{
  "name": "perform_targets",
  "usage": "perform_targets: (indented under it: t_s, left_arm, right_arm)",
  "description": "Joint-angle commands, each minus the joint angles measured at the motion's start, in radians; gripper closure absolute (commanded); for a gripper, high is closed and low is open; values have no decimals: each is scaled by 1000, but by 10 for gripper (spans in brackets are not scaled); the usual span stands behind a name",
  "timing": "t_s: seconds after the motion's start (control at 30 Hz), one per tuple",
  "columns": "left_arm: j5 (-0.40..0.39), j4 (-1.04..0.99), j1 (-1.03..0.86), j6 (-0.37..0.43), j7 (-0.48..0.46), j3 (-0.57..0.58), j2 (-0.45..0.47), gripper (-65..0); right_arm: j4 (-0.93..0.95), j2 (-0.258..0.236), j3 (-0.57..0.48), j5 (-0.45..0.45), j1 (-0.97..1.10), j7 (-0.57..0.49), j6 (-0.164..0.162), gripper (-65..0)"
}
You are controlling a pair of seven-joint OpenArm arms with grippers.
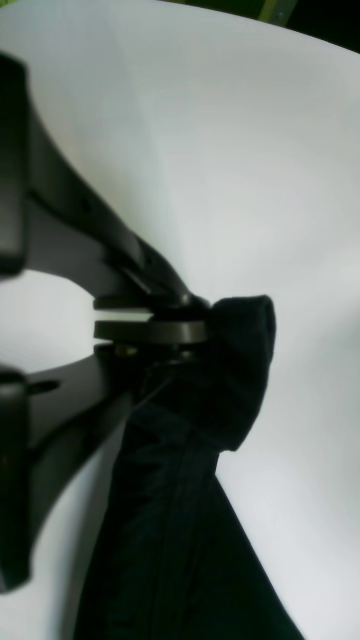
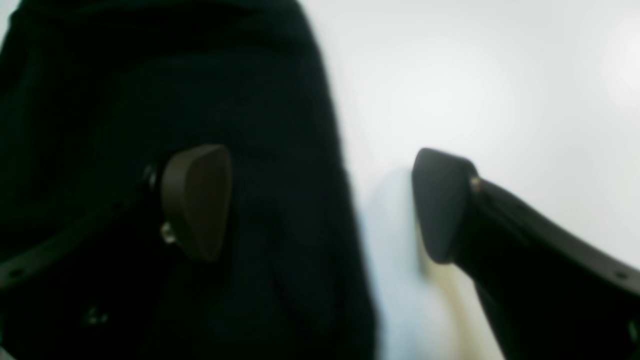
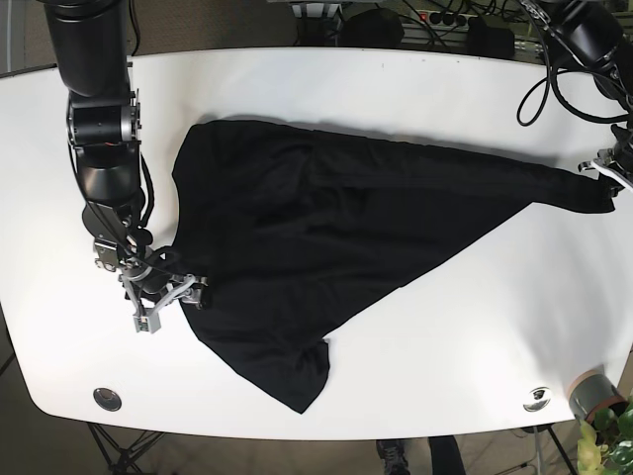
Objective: Fold the T-shirt properly
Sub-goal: 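Release the right gripper and regrasp the shirt's edge further along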
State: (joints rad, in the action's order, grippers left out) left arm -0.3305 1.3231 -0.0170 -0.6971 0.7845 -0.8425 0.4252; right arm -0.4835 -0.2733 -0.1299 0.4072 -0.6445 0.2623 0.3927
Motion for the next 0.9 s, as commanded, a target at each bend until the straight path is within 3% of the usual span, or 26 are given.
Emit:
perform_targets:
  t_s: [0.0, 0.27, 0.4, 0.57, 0.63, 0.67, 0.87]
  left_arm:
    - [-14, 22, 12, -1, -21, -7, 31, 0]
    - [-14, 22, 12, -1, -21, -8, 33, 0]
    - [-14, 22, 12, -1, -21, -10, 45, 0]
    - [-14, 22, 12, -1, -21, -8, 53, 0]
    - [-14, 22, 13, -1, -21, -8, 53, 0]
    - [-14, 22, 21, -1, -21, -7, 53, 0]
    - [-11, 22, 47, -1, -21, -2, 53, 0]
  right_arm:
    - [-10, 41, 0, 6, -7, 27, 13, -533]
    - [-11, 70, 0, 6, -7, 25, 12, -523]
    - [-11, 78, 0, 6, -7, 19, 12, -400]
    - [-8, 76, -1, 6, -7, -25, 12, -108]
    - [-8, 75, -1, 6, -5, -25, 12, -36]
    - [-8, 73, -1, 6, -5, -25, 12, -14]
    - [-60, 35, 0, 8, -1, -8, 12, -19]
